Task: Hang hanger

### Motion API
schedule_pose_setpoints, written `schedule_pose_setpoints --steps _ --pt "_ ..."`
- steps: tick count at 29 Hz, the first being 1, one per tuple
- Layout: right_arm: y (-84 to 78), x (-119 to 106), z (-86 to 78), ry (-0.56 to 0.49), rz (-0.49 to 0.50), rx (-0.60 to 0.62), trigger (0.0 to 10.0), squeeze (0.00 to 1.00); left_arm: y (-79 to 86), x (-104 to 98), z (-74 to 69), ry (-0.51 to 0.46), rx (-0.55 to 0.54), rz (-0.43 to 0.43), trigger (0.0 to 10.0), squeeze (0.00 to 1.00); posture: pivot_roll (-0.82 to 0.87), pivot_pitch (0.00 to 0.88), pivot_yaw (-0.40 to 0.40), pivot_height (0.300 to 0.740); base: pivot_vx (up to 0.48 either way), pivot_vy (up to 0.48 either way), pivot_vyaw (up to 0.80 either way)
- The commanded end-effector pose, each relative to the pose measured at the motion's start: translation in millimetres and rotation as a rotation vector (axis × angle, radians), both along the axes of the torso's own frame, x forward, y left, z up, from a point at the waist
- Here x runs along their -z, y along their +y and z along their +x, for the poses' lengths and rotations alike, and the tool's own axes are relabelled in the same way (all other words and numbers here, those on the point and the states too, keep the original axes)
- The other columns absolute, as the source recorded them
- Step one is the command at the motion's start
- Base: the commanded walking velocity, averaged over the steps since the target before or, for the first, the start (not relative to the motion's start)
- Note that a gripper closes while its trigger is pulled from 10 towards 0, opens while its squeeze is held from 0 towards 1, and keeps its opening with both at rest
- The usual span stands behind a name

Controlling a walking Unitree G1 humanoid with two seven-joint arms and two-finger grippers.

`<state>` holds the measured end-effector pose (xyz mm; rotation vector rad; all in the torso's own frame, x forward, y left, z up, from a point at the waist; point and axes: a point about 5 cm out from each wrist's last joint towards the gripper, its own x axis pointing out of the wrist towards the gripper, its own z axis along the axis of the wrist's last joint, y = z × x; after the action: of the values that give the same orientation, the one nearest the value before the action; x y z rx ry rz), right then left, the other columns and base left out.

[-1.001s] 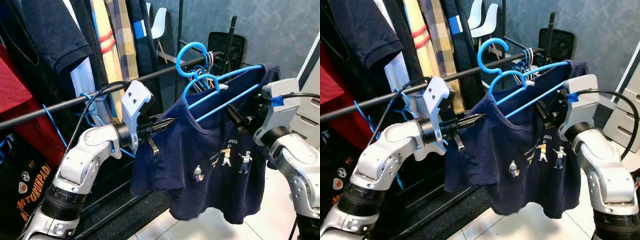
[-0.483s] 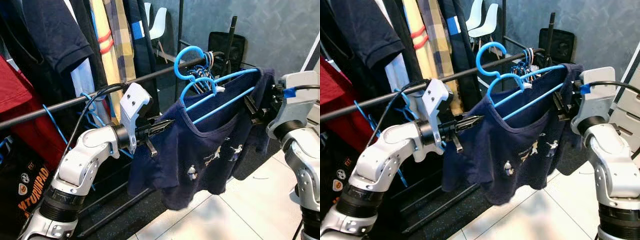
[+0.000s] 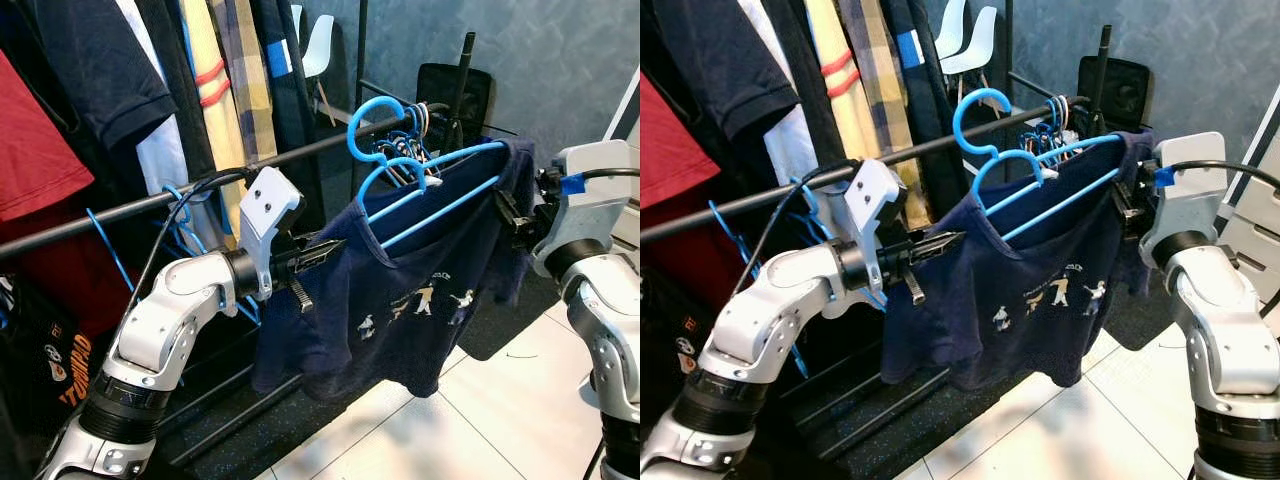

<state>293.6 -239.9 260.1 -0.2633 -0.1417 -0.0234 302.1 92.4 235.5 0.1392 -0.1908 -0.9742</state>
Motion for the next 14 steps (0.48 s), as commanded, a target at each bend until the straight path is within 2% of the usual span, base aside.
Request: schedule_pose_setpoints --steps 1,3,4,5,9,14 --pt "-0.2 -3.8 0.7 -0.007 -0.01 0.003 0.0 0.0 4.3 -4.7 -2.7 -0.023 0.005 -0.012 10.0 0.0 -0.16 0.0 0.064 0.74 0.0 0.0 0.0" --pt "-2.1 -3.0 1.4 -0.003 -0.011 0.013 0.0 0.0 4.3 -5.6 -4.5 -0.024 0.015 -0.015 10.0 0.0 -0.15 0.0 0.061 0.74 0.0 0.0 0.0" --pt "-1.5 -1.1 1.9 0.008 -0.009 0.004 3.7 0.0 3.0 -6.9 -6.0 -0.026 0.022 -0.021 10.0 0.0 -0.15 0.0 0.062 0.74 0.0 0.0 0.0" --pt "2.1 2.3 2.2 0.025 0.002 -0.023 10.0 0.0 0.1 -9.4 -7.6 -0.031 0.032 -0.031 10.0 0.0 -0.15 0.0 0.063 0.74 0.0 0.0 0.0" --pt "7.2 6.2 2.0 0.046 0.008 -0.053 10.0 0.0 -4.4 -12.6 -9.4 -0.038 0.046 -0.043 10.0 0.0 -0.15 0.0 0.065 0.74 0.0 0.0 0.0" --pt "5.6 7.7 1.5 0.056 0.001 -0.037 10.0 0.0 -7.6 -14.3 -11.3 -0.041 0.064 -0.05 10.0 0.0 -0.15 0.0 0.066 0.74 0.0 0.0 0.0"
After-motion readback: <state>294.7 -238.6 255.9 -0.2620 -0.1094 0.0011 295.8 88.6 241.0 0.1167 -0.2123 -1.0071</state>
